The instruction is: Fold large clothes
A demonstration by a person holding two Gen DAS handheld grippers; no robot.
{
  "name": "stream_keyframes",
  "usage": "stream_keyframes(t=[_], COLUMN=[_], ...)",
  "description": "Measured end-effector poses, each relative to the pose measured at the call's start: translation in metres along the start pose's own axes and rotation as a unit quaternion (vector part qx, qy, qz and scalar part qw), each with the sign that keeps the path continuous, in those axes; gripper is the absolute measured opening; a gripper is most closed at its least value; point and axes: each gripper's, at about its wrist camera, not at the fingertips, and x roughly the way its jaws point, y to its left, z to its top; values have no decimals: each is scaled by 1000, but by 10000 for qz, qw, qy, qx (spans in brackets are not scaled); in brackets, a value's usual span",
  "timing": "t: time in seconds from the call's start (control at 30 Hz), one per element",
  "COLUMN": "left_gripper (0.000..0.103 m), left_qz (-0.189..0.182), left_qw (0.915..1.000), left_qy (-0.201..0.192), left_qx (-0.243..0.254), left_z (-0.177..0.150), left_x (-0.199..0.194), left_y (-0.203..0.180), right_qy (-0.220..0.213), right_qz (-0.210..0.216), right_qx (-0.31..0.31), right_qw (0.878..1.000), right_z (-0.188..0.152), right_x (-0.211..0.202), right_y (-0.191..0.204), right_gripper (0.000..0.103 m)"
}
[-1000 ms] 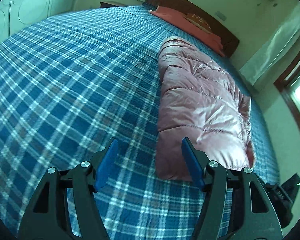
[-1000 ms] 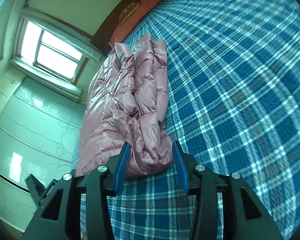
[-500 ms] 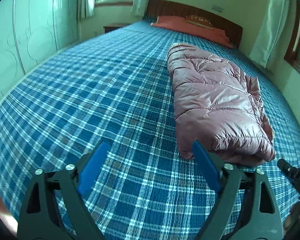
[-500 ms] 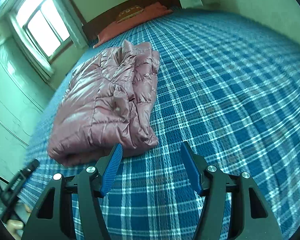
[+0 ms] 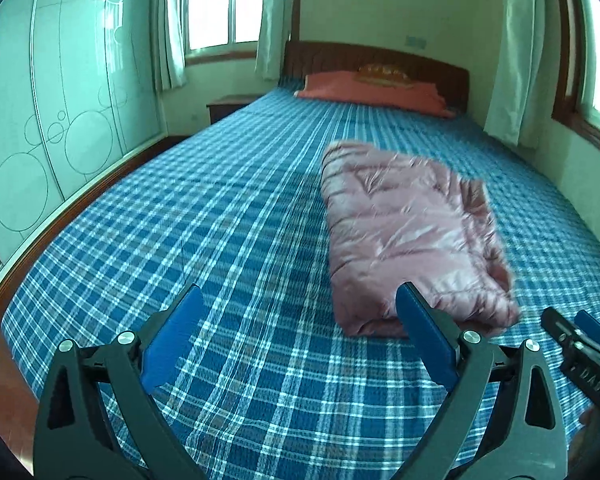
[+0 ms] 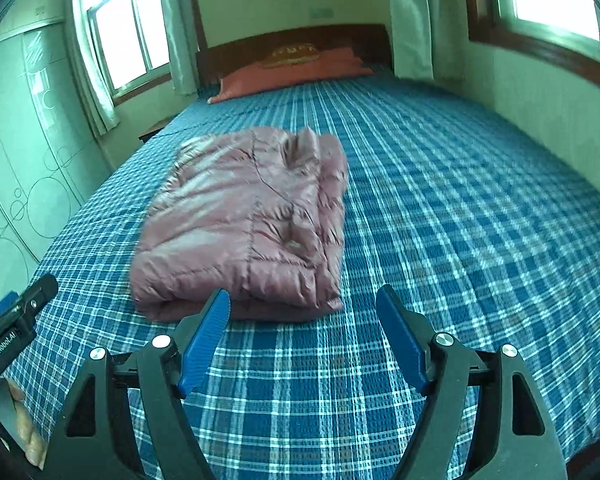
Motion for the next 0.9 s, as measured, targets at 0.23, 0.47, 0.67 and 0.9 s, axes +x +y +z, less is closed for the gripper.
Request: stream_keyframes(t=[0.23,0.47,0.67,0.9], left_gripper=[101,101,101,101], left_qz=[46,-73,-122,-129], left_qw=[9997,9998,9998,9998], left_qy=[-242,-163,-129,-136], left_qx=[19,-48,32,53], left_z=[16,19,17,15], left_x=[-29,-39,-43,-45], left_y=[-7,-6,-8,-12], right_qy=[-225,-472,-512,-513], right_qz=[47,18,52,44], right_qx=[-199,-267,-299,-347], right_qw=[9995,9985,9982,9981], right_z=[10,14,12,11], right_x=[-29,-47,-49,-48], right_y=[15,21,26,29], right_gripper=[76,76,76,76])
